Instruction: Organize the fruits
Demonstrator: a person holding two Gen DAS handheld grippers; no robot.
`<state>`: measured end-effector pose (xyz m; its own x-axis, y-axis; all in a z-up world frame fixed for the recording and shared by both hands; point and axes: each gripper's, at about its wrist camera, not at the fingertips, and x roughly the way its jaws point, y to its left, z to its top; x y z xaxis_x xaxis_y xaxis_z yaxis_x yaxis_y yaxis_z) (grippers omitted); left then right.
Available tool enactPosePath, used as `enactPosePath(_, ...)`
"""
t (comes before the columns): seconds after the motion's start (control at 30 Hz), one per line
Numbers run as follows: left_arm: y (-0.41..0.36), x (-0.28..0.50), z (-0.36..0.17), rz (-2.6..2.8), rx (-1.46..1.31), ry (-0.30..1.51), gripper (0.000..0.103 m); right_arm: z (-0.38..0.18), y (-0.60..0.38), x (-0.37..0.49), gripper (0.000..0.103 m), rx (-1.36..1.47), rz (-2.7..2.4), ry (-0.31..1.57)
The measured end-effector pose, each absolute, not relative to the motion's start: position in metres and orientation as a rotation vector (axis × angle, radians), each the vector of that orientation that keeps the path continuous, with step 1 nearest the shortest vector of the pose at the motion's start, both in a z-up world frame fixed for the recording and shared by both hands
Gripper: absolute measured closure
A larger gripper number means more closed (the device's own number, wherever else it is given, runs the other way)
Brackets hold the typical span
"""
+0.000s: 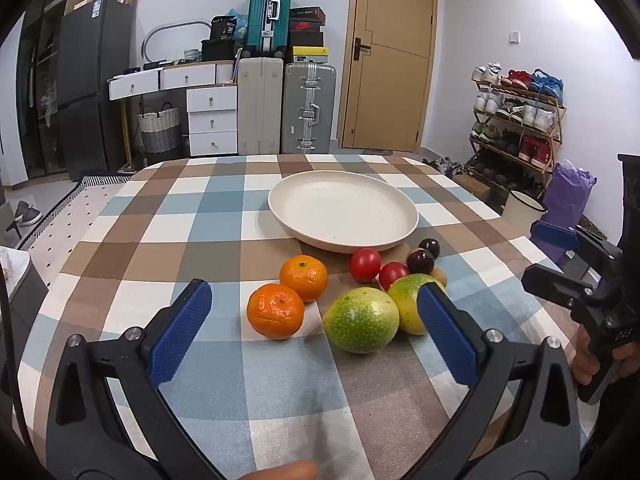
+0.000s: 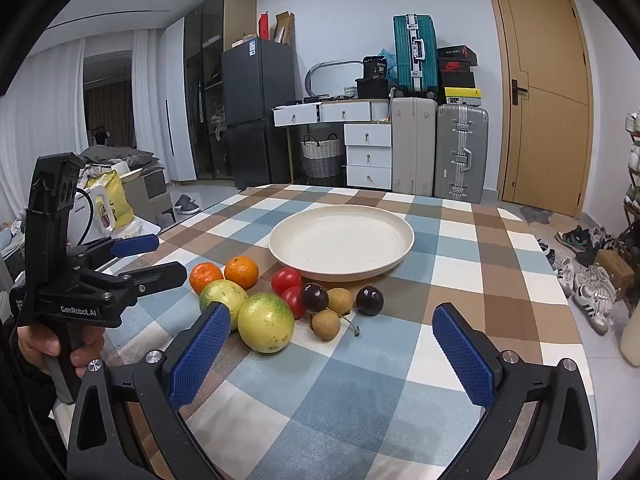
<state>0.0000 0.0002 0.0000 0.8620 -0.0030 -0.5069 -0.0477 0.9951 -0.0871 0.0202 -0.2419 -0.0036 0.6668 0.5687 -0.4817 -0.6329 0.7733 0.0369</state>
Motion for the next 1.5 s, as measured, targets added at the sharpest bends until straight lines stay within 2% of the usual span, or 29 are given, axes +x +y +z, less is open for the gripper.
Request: enactPosePath(1.5, -0.010, -0.003, 0.003, 0.025, -0.060, 0.523, 0.001, -0.004, -0.241, 0.021, 0.000, -0.143, 0.678, 0.501)
